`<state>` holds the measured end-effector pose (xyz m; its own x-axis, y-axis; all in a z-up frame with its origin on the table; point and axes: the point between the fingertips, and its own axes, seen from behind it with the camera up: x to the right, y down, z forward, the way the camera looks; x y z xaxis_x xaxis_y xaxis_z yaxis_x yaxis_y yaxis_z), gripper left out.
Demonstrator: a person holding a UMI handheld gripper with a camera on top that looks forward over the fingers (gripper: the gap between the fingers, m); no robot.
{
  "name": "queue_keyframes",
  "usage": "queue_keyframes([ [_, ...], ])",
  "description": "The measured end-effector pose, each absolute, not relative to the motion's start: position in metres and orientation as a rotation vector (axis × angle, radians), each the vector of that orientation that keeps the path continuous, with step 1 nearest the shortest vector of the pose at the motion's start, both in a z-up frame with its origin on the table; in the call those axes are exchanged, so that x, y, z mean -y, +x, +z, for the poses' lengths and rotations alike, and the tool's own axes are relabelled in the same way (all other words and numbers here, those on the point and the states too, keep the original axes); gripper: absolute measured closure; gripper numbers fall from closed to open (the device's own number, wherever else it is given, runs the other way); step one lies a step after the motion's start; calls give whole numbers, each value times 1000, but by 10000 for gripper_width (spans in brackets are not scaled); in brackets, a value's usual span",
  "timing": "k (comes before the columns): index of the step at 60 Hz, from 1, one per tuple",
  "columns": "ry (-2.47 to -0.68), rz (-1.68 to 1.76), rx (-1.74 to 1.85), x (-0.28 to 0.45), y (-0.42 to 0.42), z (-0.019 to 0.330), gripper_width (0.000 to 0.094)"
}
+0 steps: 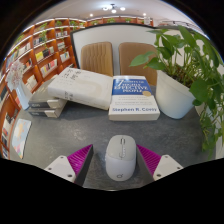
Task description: Arrange mouse
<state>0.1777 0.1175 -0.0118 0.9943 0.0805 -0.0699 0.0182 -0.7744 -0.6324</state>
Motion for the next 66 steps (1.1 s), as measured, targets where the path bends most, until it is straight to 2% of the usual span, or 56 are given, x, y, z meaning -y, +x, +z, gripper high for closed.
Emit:
queue_keyframes([
  [6,-2447,104,74,-122,173,-12,125],
  [15,-2429,19,40,-126,185,-14,413],
  [23,-2412,-16,25,-128,186,-14,461],
  [30,-2412,-78,19,-126,187,-12,559],
  [33,-2424,-85,-27,-124,184,-6,559],
  [36,-2394,-93,-84,-126,179,17,560],
  [40,-2325,-136,-122,-135,169,64,558],
  [50,-2120,-141,-172,-147,85,210,559],
  [55,-2039,-126,-145,-147,19,270,558],
  [61,-1989,-88,-73,-152,-61,312,559],
  [66,-1975,-48,-2,-156,-132,316,560],
])
